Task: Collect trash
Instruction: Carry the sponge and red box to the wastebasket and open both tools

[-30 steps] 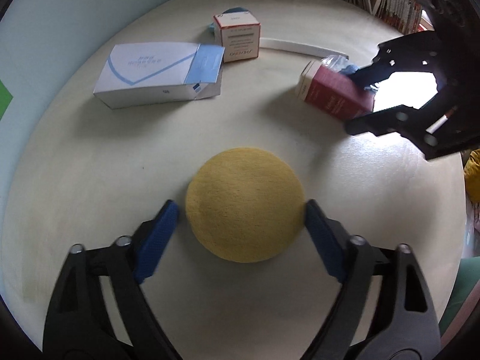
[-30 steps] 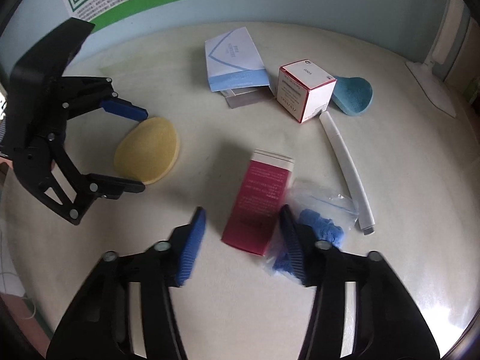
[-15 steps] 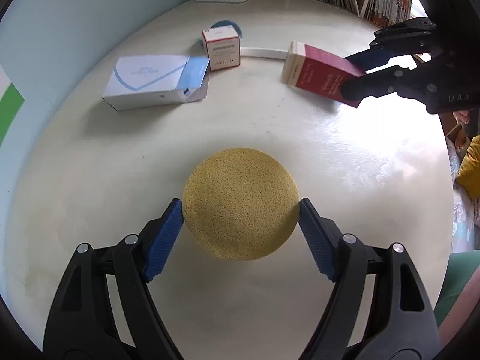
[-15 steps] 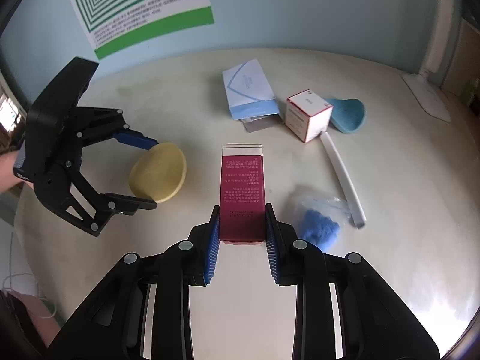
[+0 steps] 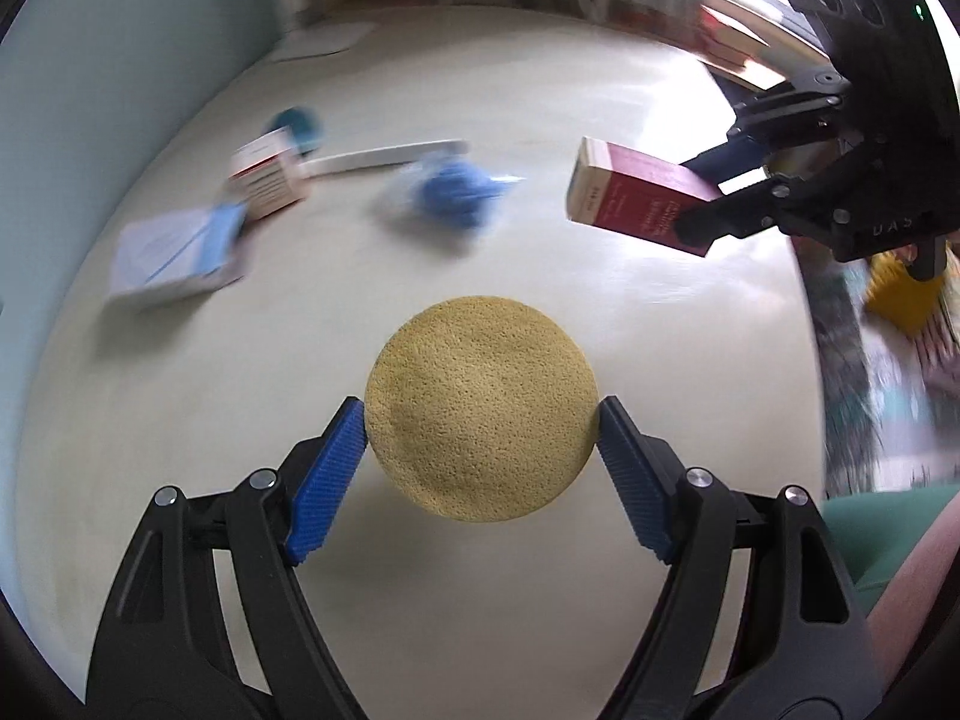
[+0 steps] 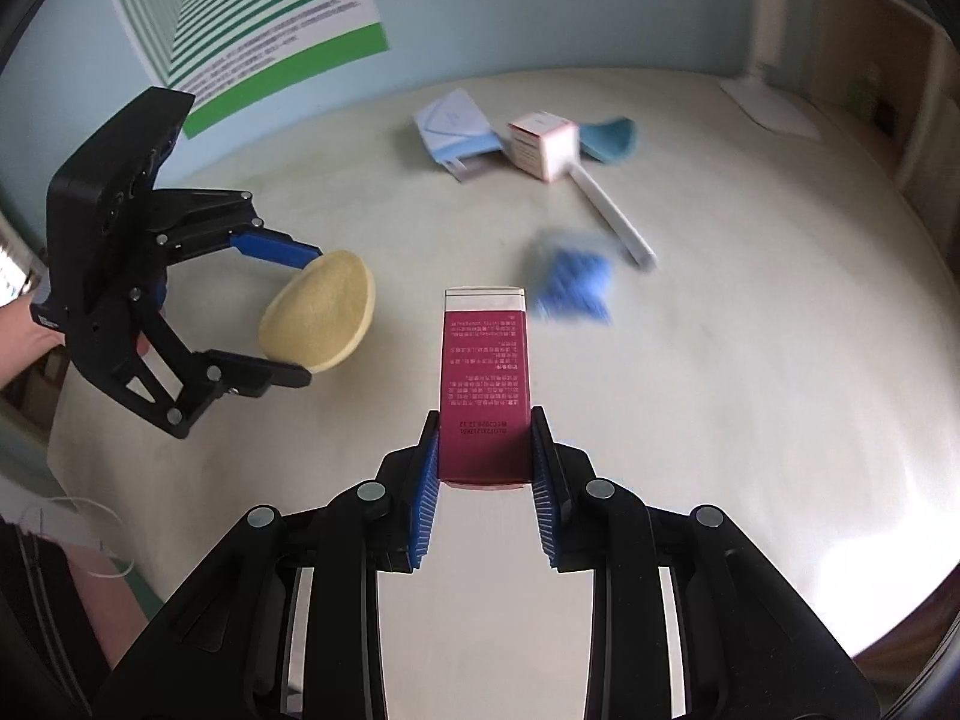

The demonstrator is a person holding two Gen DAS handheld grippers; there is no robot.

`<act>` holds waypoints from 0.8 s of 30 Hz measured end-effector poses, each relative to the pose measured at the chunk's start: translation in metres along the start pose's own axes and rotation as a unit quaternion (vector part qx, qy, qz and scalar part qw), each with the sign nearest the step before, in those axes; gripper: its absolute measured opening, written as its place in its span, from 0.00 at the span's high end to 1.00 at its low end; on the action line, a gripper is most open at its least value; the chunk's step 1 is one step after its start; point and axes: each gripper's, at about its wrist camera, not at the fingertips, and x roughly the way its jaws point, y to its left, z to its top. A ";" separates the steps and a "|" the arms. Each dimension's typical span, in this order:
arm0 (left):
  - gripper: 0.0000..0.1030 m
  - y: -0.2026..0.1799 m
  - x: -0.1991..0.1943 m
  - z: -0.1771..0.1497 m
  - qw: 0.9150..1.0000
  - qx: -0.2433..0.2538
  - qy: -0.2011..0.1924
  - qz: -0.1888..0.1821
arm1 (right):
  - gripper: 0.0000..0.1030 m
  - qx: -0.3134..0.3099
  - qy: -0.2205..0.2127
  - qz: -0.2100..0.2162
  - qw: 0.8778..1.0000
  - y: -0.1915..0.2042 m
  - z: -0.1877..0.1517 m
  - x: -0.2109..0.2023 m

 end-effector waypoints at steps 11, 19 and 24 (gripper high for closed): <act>0.27 -0.133 0.018 0.060 0.990 0.122 -0.009 -0.067 | 0.72 0.141 -0.039 -0.075 0.986 -0.057 -0.140 -0.095; 0.27 -0.265 0.045 0.088 0.972 0.208 0.009 -0.113 | 0.72 0.236 -0.049 -0.119 0.963 -0.089 -0.265 -0.161; 0.27 -0.342 0.072 0.094 0.958 0.243 0.029 -0.148 | 0.72 0.303 -0.038 -0.136 0.942 -0.103 -0.356 -0.192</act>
